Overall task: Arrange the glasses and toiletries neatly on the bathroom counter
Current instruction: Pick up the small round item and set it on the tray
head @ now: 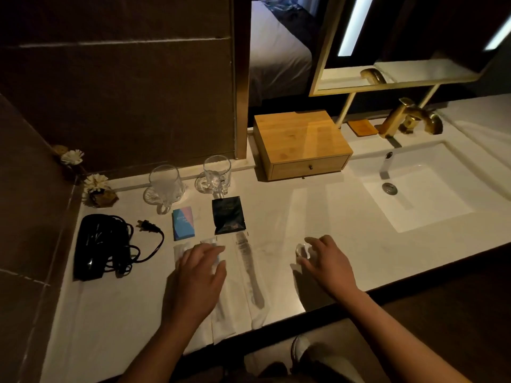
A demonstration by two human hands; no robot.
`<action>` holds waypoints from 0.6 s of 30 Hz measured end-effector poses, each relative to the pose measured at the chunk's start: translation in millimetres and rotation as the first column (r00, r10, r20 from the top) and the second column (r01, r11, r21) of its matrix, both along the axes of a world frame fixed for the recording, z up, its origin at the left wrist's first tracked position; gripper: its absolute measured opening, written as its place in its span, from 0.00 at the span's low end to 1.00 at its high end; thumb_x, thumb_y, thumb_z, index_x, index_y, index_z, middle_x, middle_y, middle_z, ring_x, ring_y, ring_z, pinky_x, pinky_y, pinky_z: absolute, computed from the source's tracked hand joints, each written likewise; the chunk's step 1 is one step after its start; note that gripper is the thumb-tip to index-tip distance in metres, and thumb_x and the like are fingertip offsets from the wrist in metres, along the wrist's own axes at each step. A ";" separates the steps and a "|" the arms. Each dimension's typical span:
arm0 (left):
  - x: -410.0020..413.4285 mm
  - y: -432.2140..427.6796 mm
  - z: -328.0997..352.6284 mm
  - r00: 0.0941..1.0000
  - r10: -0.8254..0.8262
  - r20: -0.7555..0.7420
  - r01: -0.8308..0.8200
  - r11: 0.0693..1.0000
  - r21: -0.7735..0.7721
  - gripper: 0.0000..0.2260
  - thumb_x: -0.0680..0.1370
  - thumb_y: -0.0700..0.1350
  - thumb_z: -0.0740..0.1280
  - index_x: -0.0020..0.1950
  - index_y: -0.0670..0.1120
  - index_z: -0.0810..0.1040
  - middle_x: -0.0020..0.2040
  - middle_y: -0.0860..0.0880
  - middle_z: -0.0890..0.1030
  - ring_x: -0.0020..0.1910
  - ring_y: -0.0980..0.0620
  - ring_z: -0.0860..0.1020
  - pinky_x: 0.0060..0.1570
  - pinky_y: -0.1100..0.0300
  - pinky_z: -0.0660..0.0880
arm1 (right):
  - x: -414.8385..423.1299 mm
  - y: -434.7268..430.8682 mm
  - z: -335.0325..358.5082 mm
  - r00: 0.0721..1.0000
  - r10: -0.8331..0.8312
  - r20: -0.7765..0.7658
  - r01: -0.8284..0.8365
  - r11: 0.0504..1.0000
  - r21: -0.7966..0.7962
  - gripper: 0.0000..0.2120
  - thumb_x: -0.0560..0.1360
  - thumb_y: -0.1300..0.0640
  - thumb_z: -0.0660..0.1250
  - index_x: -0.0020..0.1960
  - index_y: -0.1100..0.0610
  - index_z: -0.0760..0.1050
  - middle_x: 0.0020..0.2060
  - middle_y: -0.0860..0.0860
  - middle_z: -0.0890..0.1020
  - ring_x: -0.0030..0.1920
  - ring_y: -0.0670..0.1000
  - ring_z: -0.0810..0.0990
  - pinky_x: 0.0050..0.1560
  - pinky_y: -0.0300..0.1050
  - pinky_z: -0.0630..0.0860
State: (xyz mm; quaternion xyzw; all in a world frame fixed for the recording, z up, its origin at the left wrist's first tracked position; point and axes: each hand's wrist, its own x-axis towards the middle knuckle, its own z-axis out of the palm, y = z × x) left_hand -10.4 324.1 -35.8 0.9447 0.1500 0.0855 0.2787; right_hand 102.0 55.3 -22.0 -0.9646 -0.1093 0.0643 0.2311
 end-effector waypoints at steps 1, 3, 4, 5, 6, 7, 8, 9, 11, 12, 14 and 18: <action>12.5 -10.8 1.2 0.999 -0.042 -0.011 0.042 0.999 -0.001 0.18 0.76 0.59 0.54 0.62 0.58 0.75 0.62 0.56 0.75 0.61 0.51 0.73 0.57 0.47 0.75 | 4.5 -1.4 -0.2 1.000 0.018 -0.024 -0.019 0.999 -0.035 0.25 0.72 0.45 0.72 0.67 0.52 0.74 0.56 0.53 0.77 0.51 0.56 0.81 0.46 0.48 0.78; 37.0 -31.5 1.2 0.995 -0.102 -0.007 0.102 0.995 -0.006 0.20 0.76 0.58 0.54 0.62 0.56 0.77 0.61 0.54 0.76 0.60 0.49 0.73 0.56 0.47 0.75 | 12.9 -2.2 -0.2 0.996 0.058 -0.075 -0.064 0.995 -0.082 0.26 0.70 0.44 0.73 0.65 0.50 0.74 0.55 0.53 0.76 0.51 0.57 0.80 0.46 0.48 0.77; 48.5 -40.9 1.8 0.992 -0.126 -0.008 0.126 0.992 -0.004 0.21 0.76 0.58 0.54 0.63 0.55 0.77 0.61 0.53 0.76 0.60 0.49 0.73 0.58 0.48 0.74 | 16.2 -2.4 -1.0 0.993 0.091 -0.081 -0.098 0.991 -0.094 0.23 0.70 0.45 0.72 0.63 0.49 0.74 0.53 0.53 0.76 0.49 0.56 0.80 0.45 0.47 0.78; 60.1 -50.3 2.7 0.990 -0.143 -0.018 0.143 0.990 0.002 0.22 0.75 0.58 0.53 0.63 0.54 0.77 0.61 0.52 0.76 0.61 0.49 0.72 0.59 0.50 0.73 | 20.0 -2.8 -2.8 0.989 0.128 -0.070 -0.135 0.985 -0.104 0.19 0.70 0.46 0.71 0.59 0.50 0.76 0.50 0.52 0.75 0.48 0.56 0.79 0.45 0.48 0.78; 71.8 -58.5 2.4 0.988 -0.152 -0.031 0.152 0.988 0.014 0.23 0.75 0.58 0.52 0.64 0.54 0.77 0.61 0.52 0.75 0.61 0.49 0.72 0.60 0.51 0.72 | 24.1 -4.2 -5.6 0.985 0.162 -0.054 -0.168 0.979 -0.116 0.15 0.71 0.47 0.70 0.55 0.52 0.77 0.48 0.52 0.75 0.46 0.56 0.79 0.43 0.49 0.79; 82.9 -66.2 2.3 0.987 -0.152 -0.042 0.153 0.988 0.032 0.23 0.76 0.58 0.52 0.64 0.55 0.76 0.61 0.52 0.75 0.62 0.50 0.71 0.60 0.51 0.71 | 28.8 -6.0 -8.8 0.980 0.192 -0.042 -0.196 0.973 -0.125 0.12 0.72 0.48 0.69 0.52 0.54 0.77 0.46 0.52 0.74 0.45 0.56 0.79 0.42 0.51 0.79; 93.6 -73.3 1.7 0.987 -0.147 -0.056 0.150 0.987 0.055 0.22 0.76 0.57 0.52 0.65 0.56 0.76 0.62 0.53 0.75 0.61 0.50 0.71 0.60 0.51 0.72 | 33.6 -8.7 -12.3 0.975 0.220 -0.036 -0.223 0.967 -0.124 0.11 0.73 0.49 0.68 0.50 0.56 0.77 0.45 0.52 0.74 0.44 0.56 0.78 0.42 0.51 0.79; 103.8 -80.8 1.4 0.987 -0.142 -0.070 0.148 0.986 0.079 0.20 0.77 0.56 0.53 0.65 0.55 0.75 0.61 0.53 0.75 0.61 0.50 0.71 0.60 0.50 0.72 | 38.6 -11.6 -15.6 0.967 0.252 -0.032 -0.254 0.961 -0.113 0.11 0.73 0.49 0.67 0.49 0.56 0.78 0.45 0.52 0.74 0.44 0.56 0.78 0.41 0.51 0.79; 121.1 -95.0 -0.6 0.988 -0.126 -0.085 0.135 0.985 0.110 0.18 0.78 0.53 0.57 0.66 0.54 0.76 0.61 0.52 0.75 0.60 0.50 0.72 0.62 0.51 0.71 | 48.9 -19.5 -19.6 0.947 0.317 -0.039 -0.320 0.945 -0.076 0.13 0.74 0.47 0.66 0.52 0.54 0.78 0.47 0.51 0.74 0.44 0.54 0.79 0.42 0.48 0.78; 128.3 -102.8 -0.8 0.990 -0.108 -0.090 0.119 0.986 0.117 0.18 0.78 0.52 0.57 0.66 0.53 0.76 0.61 0.51 0.75 0.60 0.50 0.72 0.63 0.52 0.70 | 54.6 -24.1 -19.5 0.939 0.339 -0.051 -0.342 0.938 -0.056 0.14 0.74 0.46 0.66 0.54 0.53 0.78 0.49 0.50 0.75 0.45 0.54 0.79 0.42 0.48 0.78; 141.2 -117.3 -1.4 0.993 -0.071 -0.097 0.084 0.987 0.135 0.19 0.78 0.53 0.56 0.66 0.52 0.76 0.61 0.51 0.76 0.60 0.49 0.73 0.62 0.52 0.70 | 67.4 -36.2 -16.4 0.931 0.358 -0.071 -0.360 0.933 -0.019 0.17 0.73 0.44 0.65 0.57 0.52 0.77 0.51 0.50 0.75 0.46 0.53 0.78 0.43 0.47 0.78; 174.3 -143.8 -6.8 0.995 -0.032 -0.099 0.052 0.978 0.204 0.16 0.78 0.51 0.59 0.66 0.53 0.75 0.61 0.51 0.76 0.60 0.49 0.73 0.61 0.53 0.69 | 107.5 -65.8 -6.4 0.925 0.379 -0.028 -0.379 0.925 0.007 0.18 0.73 0.42 0.64 0.58 0.51 0.76 0.50 0.49 0.75 0.46 0.52 0.78 0.44 0.47 0.78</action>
